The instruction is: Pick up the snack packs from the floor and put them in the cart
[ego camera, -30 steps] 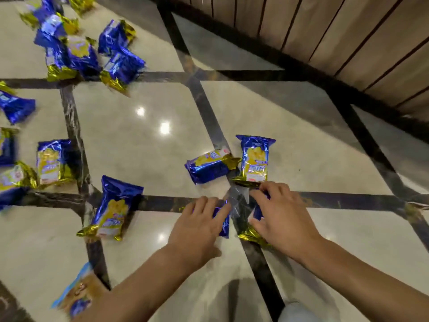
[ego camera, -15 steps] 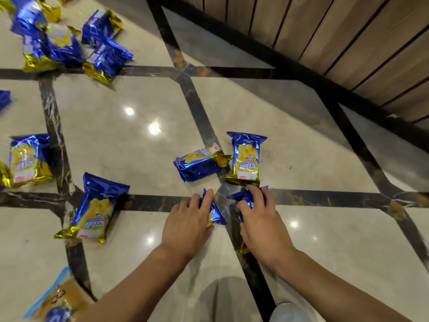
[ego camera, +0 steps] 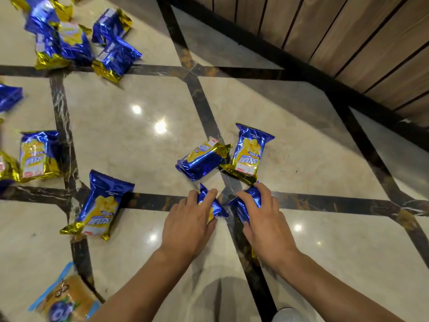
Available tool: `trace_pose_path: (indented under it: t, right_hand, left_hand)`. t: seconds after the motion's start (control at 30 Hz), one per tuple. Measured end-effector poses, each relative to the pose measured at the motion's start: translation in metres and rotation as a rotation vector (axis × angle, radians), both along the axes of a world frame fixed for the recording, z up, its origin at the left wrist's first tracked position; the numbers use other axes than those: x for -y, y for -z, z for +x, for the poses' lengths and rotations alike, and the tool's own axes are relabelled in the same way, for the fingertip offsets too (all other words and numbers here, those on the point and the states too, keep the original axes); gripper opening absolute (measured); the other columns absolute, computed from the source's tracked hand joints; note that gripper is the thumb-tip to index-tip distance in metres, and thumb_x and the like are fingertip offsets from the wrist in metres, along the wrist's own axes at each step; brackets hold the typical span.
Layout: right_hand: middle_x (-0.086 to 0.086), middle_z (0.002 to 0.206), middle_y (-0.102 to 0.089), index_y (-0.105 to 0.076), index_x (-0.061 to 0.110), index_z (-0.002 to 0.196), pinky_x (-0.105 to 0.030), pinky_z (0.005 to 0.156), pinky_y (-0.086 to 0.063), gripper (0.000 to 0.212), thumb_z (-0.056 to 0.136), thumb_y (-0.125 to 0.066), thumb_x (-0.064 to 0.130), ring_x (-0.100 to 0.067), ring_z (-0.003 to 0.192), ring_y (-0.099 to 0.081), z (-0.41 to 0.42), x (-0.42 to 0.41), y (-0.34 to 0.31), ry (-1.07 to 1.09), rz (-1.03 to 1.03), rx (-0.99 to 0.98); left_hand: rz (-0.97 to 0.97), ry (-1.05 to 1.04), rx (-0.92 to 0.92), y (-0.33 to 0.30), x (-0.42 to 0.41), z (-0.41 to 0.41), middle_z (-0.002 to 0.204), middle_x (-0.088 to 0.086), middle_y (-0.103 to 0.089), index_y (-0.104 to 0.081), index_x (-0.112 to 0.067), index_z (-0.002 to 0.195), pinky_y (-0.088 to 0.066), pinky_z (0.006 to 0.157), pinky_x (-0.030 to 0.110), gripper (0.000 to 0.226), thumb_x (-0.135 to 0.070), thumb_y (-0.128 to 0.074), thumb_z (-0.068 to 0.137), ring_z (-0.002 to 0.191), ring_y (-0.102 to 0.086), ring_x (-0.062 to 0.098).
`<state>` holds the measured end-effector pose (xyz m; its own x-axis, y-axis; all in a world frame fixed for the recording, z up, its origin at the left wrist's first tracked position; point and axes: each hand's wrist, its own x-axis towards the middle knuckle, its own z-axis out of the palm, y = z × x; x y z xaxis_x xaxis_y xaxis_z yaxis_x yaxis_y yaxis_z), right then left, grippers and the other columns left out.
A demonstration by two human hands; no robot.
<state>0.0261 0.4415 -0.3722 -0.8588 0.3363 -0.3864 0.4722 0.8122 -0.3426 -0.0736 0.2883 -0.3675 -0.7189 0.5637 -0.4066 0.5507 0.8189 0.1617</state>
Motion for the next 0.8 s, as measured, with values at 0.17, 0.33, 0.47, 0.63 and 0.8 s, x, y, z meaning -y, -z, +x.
trace_pose_path:
  t: [0.17, 0.33, 0.47, 0.63, 0.8]
  right_hand:
    - [0.000, 0.150, -0.016, -0.032, 0.037, 0.139, -0.040, 0.096, -0.049, 0.069, 0.084, -0.066, 0.016, -0.028, 0.119, -0.049, -0.027, -0.003, -0.108, 0.072, -0.206, -0.243]
    - [0.004, 0.150, -0.020, -0.024, 0.036, 0.148, -0.032, 0.093, -0.050, 0.074, 0.090, -0.062, 0.011, -0.019, 0.119, -0.050, -0.060, 0.000, -0.309, 0.083, -0.305, -0.356]
    - [0.006, 0.150, -0.019, -0.028, 0.037, 0.145, -0.037, 0.084, -0.054, 0.066, 0.092, -0.062, 0.019, -0.020, 0.117, -0.051, -0.070, 0.018, -0.496, -0.003, -0.244, -0.310]
    - [0.003, 0.146, -0.025, -0.034, 0.036, 0.142, -0.043, 0.080, -0.055, 0.067, 0.085, -0.063, 0.016, -0.025, 0.110, -0.055, -0.078, 0.067, -0.695, -0.106, -0.232, -0.316]
    - [0.006, 0.141, -0.034, -0.039, 0.037, 0.140, -0.036, 0.083, -0.051, 0.065, 0.081, -0.061, 0.022, -0.019, 0.117, -0.052, -0.089, 0.139, -0.807, -0.051, -0.306, -0.383]
  left_hand:
    - [0.166, -0.218, 0.009, -0.114, -0.004, -0.016, 0.122, 0.000, -0.051, -0.020, -0.038, 0.146, -0.046, 0.066, 0.033, 0.066, -0.052, -0.055, 0.093, 0.091, -0.062, 0.024]
    - [0.304, -0.362, 0.001, -0.310, -0.001, -0.038, 0.122, -0.001, -0.054, -0.016, -0.040, 0.145, -0.053, 0.071, 0.039, 0.072, -0.050, -0.062, 0.090, 0.097, -0.064, 0.022]
    - [0.300, -0.381, -0.047, -0.499, 0.021, -0.043, 0.124, 0.001, -0.053, -0.020, -0.040, 0.147, -0.054, 0.074, 0.041, 0.069, -0.051, -0.060, 0.091, 0.100, -0.063, 0.025]
    - [0.280, -0.465, -0.088, -0.709, 0.079, -0.037, 0.124, 0.002, -0.053, -0.025, -0.037, 0.149, -0.052, 0.076, 0.041, 0.068, -0.050, -0.059, 0.092, 0.104, -0.062, 0.026]
    - [0.404, -0.694, -0.093, -0.826, 0.155, -0.015, 0.135, -0.001, -0.055, -0.028, -0.042, 0.148, -0.051, 0.087, 0.042, 0.073, -0.048, -0.067, 0.086, 0.120, -0.056, 0.023]
